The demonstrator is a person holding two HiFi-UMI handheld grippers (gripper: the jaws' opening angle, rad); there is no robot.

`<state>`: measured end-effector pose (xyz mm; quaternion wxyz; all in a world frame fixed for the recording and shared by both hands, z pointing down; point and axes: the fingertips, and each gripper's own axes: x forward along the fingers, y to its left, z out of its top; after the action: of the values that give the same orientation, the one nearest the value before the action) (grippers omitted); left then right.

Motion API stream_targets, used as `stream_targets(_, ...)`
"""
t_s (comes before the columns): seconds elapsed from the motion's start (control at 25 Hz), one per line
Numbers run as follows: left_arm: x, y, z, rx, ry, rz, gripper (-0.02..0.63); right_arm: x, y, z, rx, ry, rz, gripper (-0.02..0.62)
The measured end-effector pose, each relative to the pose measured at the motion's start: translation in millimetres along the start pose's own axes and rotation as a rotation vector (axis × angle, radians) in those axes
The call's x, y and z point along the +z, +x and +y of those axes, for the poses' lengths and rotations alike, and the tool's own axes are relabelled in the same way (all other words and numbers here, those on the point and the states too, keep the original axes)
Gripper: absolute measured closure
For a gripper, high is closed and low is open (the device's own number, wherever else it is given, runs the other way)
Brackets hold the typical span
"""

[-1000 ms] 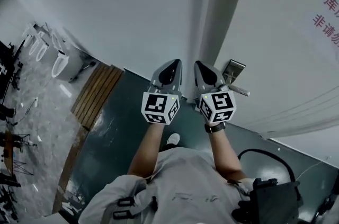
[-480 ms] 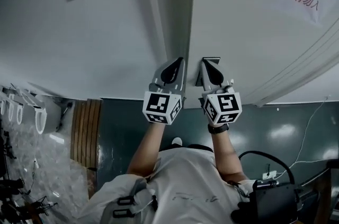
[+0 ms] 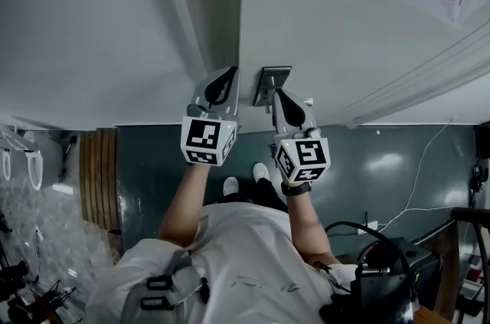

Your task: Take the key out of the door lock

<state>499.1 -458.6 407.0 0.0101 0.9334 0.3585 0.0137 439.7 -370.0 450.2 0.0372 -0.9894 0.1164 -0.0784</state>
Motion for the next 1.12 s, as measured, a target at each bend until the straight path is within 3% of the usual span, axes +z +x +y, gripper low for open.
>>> stream_targets(0.2, -18, 8, 4, -0.024, -0.001, 0.045, 0.600, -30, -3, -15, 0.005, 0.019, 0.068, 0.589)
stream_targets(0.28, -30, 11, 1, -0.055, -0.013, 0.074, 0.513, -43, -7, -19, 0.005, 0.031, 0.093, 0.589)
stream_targets(0.48, -44, 18, 0, -0.093, -0.005, 0.082, 0.452, -79, -17, -21, -0.004, 0.063, 0.155, 0.589)
stream_targets(1.0, -39, 34, 4, -0.138, -0.030, 0.030, 0.454, -161, -46, -48, -0.125, 0.141, 0.316, 0.586)
stream_targets(1.12, -38, 34, 4, -0.141, -0.014, 0.021, 0.459, -177, -47, -54, -0.132, 0.229, 0.308, 0.521)
